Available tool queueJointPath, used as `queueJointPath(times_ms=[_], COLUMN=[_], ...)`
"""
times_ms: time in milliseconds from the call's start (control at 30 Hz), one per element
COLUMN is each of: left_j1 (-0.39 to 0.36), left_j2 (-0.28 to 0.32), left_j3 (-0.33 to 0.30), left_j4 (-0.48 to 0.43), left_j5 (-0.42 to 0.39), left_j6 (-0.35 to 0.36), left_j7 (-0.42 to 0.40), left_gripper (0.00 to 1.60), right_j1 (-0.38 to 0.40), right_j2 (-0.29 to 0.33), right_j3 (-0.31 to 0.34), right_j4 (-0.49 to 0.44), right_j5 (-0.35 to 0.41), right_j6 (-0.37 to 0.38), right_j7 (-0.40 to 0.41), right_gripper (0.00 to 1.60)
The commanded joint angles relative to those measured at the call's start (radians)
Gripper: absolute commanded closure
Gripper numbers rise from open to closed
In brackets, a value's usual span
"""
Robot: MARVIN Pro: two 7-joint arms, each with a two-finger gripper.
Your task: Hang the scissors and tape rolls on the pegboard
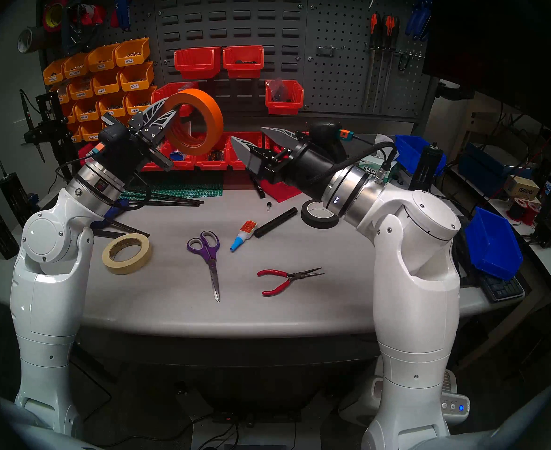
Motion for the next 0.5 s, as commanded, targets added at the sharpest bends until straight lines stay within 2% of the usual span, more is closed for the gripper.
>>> queueJointPath(times_ms=[0,467], left_j1=[-0.039,-0.023], left_j2=[-0.014,-0.028], left_j3=[0.005,0.002], left_j4=[-0.044,-0.084], left_j5=[0.014,0.014], left_j6=[0.007,0.026], left_j7=[0.024,0.017], left_gripper=[1.60,1.60], right_j1=[0.006,0.052], right_j2=[-0.018,-0.046], right_j3=[-0.037,-0.084], right_j4=[-0.033,-0.003], right_j5=[-0.016,-0.055], right_j6=[-0.023,-0.039], right_j7=[-0.012,-0.047], right_gripper=[0.00,0.00])
